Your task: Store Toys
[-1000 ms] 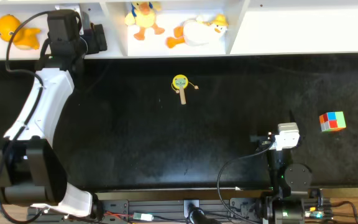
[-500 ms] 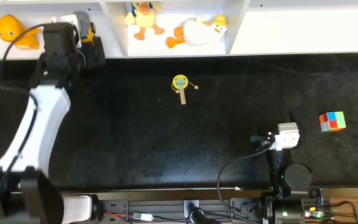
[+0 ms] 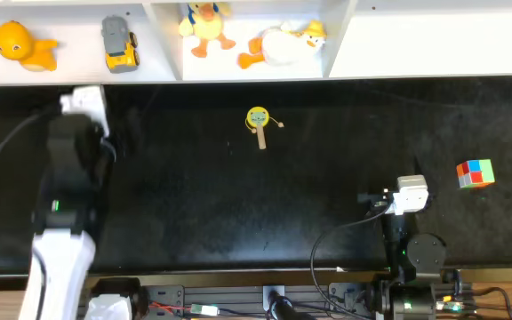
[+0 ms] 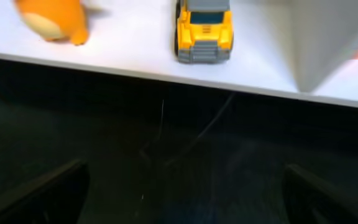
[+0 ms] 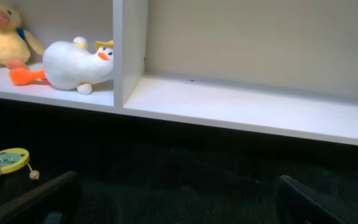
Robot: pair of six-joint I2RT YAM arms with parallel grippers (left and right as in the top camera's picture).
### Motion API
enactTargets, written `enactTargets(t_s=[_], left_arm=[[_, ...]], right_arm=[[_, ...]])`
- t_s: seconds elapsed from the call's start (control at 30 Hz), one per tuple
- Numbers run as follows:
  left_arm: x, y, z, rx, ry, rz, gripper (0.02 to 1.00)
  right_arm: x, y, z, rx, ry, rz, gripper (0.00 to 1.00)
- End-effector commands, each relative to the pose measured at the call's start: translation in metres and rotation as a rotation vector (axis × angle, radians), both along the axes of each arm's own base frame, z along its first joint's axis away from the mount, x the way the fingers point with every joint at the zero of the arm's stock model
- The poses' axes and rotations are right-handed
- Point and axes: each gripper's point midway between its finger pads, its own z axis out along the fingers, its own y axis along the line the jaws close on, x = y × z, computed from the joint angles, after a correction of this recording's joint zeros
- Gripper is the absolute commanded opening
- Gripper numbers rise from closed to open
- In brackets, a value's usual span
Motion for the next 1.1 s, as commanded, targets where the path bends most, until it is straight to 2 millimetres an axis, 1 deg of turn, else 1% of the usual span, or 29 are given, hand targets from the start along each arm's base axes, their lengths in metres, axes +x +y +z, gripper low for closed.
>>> enactTargets(t_s=[0.03,0.17,0.3,0.43,0.67,0.87,0.97,1.1], left_arm=[[-0.033,-0.008,0.019,-0.053,-0.121,-0.027,0.998],[-0.056,-0.008,0.032,-0.062,-0.243,-0.025,0.998],[-0.068,-0.012,0.040,-0.081,-0.348,-0.048,0.998],[-0.069,-0.019,0.044,-0.093,-0.454,-0.091,0.998],[-0.065,-0.022,0.038,-0.089,-0.585,-0.116,0.998],[-0.076,-0.017,0.043,-0.073,-0.697,-0.089,0.998],[-0.083,-0.016,0.045,-0.023,-0.749,-0.095,0.998],[-0.084,-0.014,0.042,0.007,-0.767,-0.092,0.998]], right_arm=[[0.000,-0.001,0.001,0.001,-0.011,-0.004,0.996],[0.000,-0.001,0.001,0.001,-0.011,-0.004,0.996],[0.000,-0.001,0.001,0.001,-0.011,-0.004,0.996],[0.000,-0.001,0.001,0.001,-0.011,-0.004,0.993],[0.000,-0.001,0.001,0.001,-0.011,-0.004,0.996],[0.000,-0.001,0.001,0.001,-0.011,-0.004,0.996],[0.000,-0.001,0.001,0.001,-0.011,-0.004,0.996],[0.000,-0.001,0.001,0.001,-0.011,-0.004,0.998]])
